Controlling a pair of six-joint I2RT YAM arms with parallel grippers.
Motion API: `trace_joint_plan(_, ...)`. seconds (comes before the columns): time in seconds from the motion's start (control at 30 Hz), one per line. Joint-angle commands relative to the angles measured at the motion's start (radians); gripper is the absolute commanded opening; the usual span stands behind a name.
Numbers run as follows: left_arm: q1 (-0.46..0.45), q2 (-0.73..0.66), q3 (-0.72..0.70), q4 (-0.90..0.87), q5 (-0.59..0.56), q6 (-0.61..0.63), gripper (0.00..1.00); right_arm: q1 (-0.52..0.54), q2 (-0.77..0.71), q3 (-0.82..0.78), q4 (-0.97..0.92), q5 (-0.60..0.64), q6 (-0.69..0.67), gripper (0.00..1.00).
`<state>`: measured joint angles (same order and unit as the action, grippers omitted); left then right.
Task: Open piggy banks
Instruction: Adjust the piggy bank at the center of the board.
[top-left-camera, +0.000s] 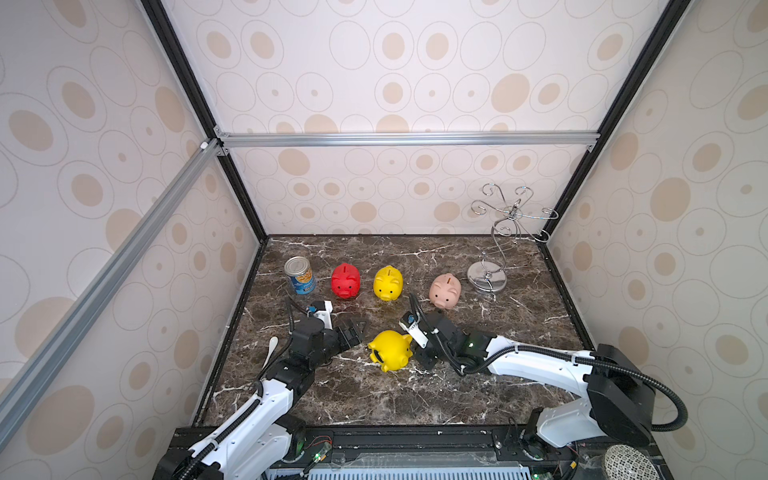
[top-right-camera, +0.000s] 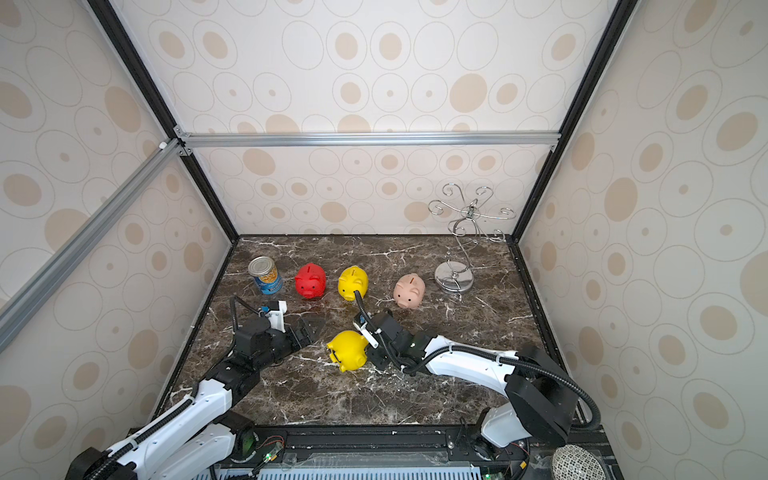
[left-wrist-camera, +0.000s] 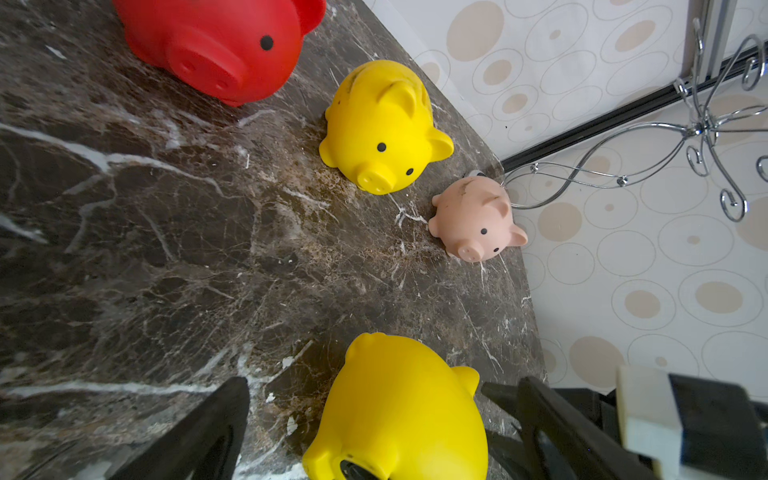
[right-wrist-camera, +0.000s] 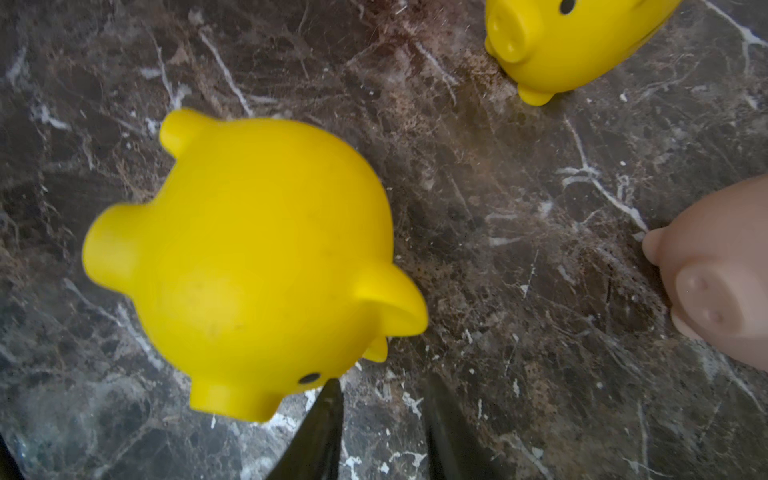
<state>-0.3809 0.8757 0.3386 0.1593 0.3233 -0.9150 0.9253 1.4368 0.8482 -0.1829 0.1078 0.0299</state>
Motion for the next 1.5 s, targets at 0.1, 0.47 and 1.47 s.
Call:
trace_joint_plan(0.1,-0.020,0.009,0.023,0.023,-0.006,0.035,1.00,-0.045,0.003,0.111,-0.112,0.005,-0.019,0.40)
trace_joint_plan(0.47,-0.026,0.052,0.066,0.008,0.000,0.097,1.00,0.117,-0.076,0.079,-0.253,-0.075,0.111,0.84)
trace_joint_plan(1.47,-0.034,0.274,0.148,0.109,0.068,0.173,1.00,-0.067,0.159,0.121,-0.150,0.043,0.144,0.91)
